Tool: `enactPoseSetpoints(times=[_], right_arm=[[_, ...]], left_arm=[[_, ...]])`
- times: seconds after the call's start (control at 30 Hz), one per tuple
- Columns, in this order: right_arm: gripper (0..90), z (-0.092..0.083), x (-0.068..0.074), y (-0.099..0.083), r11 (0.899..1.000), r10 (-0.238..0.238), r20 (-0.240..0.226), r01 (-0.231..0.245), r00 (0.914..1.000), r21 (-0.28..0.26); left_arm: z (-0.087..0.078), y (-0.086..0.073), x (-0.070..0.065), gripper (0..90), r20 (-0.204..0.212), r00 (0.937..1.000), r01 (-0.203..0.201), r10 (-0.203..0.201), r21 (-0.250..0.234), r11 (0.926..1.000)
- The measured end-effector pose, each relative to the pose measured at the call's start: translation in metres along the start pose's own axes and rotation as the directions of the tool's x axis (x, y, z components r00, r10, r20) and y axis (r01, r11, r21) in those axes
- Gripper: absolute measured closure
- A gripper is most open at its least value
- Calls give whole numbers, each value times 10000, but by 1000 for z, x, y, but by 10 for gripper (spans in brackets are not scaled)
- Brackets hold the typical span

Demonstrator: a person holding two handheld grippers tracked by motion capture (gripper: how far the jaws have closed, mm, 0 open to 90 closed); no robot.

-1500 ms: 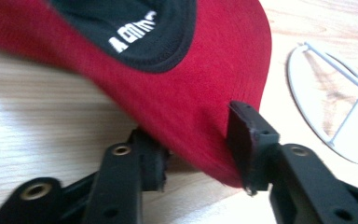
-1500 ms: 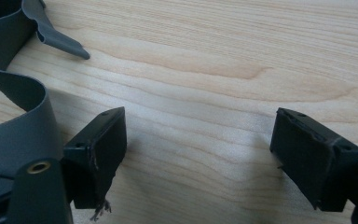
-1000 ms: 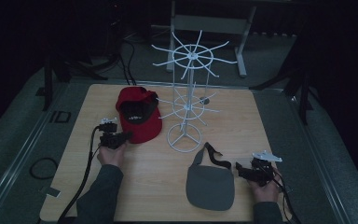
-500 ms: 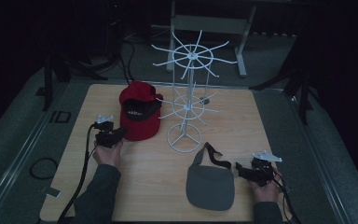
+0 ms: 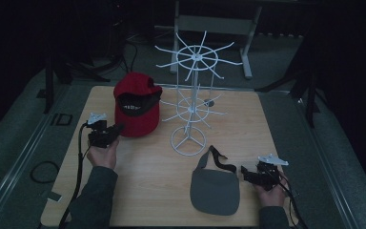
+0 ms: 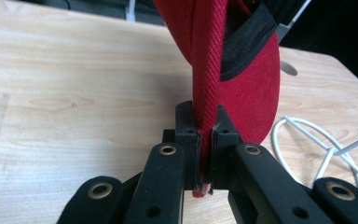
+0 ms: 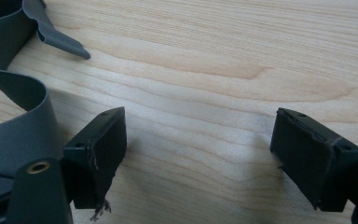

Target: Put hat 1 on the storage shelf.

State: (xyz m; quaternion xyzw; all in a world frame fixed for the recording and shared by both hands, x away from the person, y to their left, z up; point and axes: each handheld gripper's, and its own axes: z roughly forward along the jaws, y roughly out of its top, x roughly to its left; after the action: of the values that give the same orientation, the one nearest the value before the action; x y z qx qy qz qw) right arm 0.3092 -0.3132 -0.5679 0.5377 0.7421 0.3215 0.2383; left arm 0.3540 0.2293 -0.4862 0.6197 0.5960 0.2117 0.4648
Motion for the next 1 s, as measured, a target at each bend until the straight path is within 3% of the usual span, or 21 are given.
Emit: enactPoseSetpoints(times=[0.7, 1.0], right_arm=[[183, 0, 0, 0, 10000, 19, -1, -19, 10000, -1], [183, 0, 0, 0, 10000, -14, -13, 14, 10000, 19]], left_arm=[[-36, 35, -12, 863, 137, 9987, -481, 499, -1067, 9931], [-58, 57, -20, 863, 248, 9978, -567, 621, -1787, 9823]])
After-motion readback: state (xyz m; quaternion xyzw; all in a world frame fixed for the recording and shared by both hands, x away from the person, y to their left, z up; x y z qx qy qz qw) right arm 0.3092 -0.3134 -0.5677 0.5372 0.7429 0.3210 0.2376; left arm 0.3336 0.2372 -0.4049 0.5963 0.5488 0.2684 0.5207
